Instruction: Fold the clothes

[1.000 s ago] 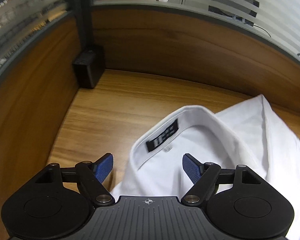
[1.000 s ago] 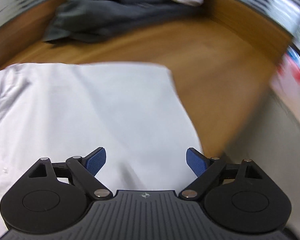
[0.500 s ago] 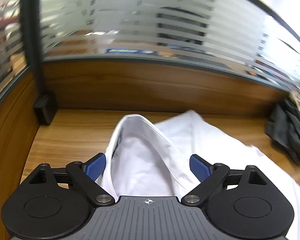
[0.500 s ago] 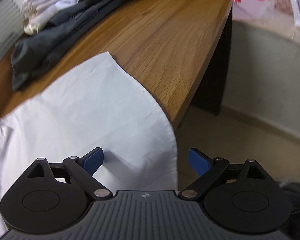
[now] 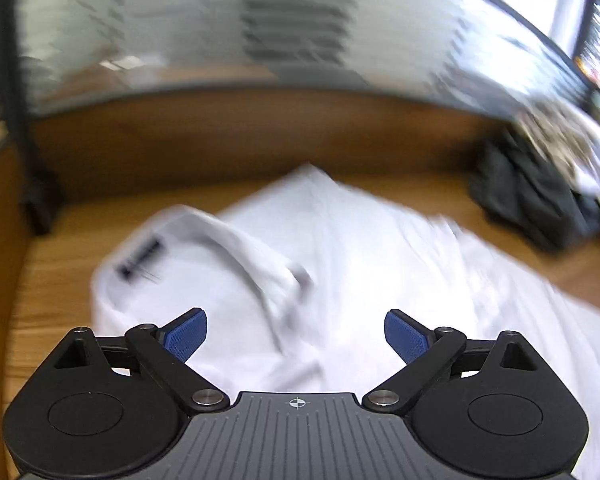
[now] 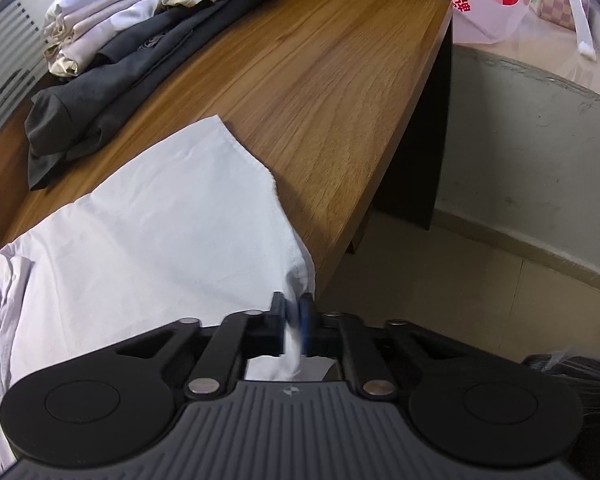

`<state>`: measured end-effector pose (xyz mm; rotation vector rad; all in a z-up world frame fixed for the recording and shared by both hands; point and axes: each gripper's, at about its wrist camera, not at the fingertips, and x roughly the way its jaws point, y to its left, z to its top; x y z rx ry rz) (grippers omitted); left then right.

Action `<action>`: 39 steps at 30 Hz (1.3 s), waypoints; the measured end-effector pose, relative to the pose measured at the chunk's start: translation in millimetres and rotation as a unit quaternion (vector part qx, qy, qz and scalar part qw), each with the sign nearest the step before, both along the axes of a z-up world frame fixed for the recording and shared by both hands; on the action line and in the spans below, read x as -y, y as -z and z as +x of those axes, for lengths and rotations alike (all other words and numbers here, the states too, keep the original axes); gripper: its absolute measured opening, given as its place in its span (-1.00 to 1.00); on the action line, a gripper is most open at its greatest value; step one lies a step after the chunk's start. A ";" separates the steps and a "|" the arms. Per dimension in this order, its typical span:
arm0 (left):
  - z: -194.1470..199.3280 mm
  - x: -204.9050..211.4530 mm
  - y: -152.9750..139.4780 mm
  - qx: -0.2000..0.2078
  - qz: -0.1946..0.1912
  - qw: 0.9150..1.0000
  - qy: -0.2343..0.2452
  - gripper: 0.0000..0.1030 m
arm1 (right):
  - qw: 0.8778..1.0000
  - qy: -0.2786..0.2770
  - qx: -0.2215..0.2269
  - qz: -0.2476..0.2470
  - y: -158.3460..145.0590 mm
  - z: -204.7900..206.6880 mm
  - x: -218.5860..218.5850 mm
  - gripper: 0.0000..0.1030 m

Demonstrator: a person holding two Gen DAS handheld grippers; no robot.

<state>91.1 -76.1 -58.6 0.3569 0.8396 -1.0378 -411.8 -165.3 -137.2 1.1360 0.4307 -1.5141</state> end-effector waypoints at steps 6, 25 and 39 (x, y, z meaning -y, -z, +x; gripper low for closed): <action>11.0 30.1 36.7 -0.015 0.068 0.996 0.052 0.84 | 0.999 -0.020 -0.025 0.003 -5.1 6.2 -0.2 -0.92; 6.5 10.0 55.1 0.029 0.109 0.992 -0.059 -0.39 | 0.983 -0.130 -0.128 -0.012 -6.8 64.4 55.1 -0.94; -17.8 -36.1 52.1 -0.001 0.142 0.965 -0.222 -0.30 | 0.938 -0.292 -0.181 -0.050 -6.7 138.5 189.6 -0.94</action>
